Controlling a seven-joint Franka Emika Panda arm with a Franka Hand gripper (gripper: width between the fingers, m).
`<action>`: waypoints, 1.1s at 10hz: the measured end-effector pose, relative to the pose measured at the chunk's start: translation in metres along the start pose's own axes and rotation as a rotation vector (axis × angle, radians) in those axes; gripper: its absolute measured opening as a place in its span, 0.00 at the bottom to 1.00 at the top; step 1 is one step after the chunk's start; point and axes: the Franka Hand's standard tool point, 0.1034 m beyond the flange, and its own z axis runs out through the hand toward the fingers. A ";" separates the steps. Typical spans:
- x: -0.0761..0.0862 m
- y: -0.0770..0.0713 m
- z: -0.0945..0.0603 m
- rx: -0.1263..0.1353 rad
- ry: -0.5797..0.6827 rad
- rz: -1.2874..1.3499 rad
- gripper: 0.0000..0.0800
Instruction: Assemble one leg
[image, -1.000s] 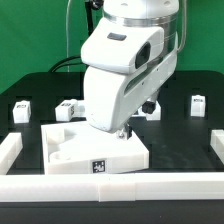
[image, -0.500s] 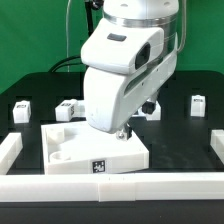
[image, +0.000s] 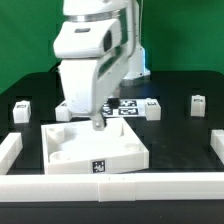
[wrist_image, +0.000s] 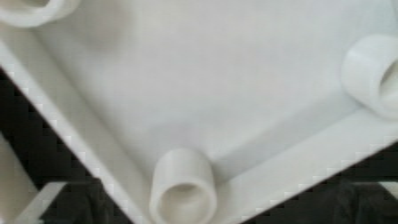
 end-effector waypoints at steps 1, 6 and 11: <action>-0.004 -0.008 0.004 0.014 -0.003 0.018 0.81; -0.008 -0.009 0.006 0.009 -0.003 -0.040 0.81; -0.056 -0.052 0.025 -0.012 -0.007 -0.458 0.81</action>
Offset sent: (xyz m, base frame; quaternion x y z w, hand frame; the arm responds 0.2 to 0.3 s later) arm 0.0000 0.0000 0.0000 0.0000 0.0000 0.0000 1.0000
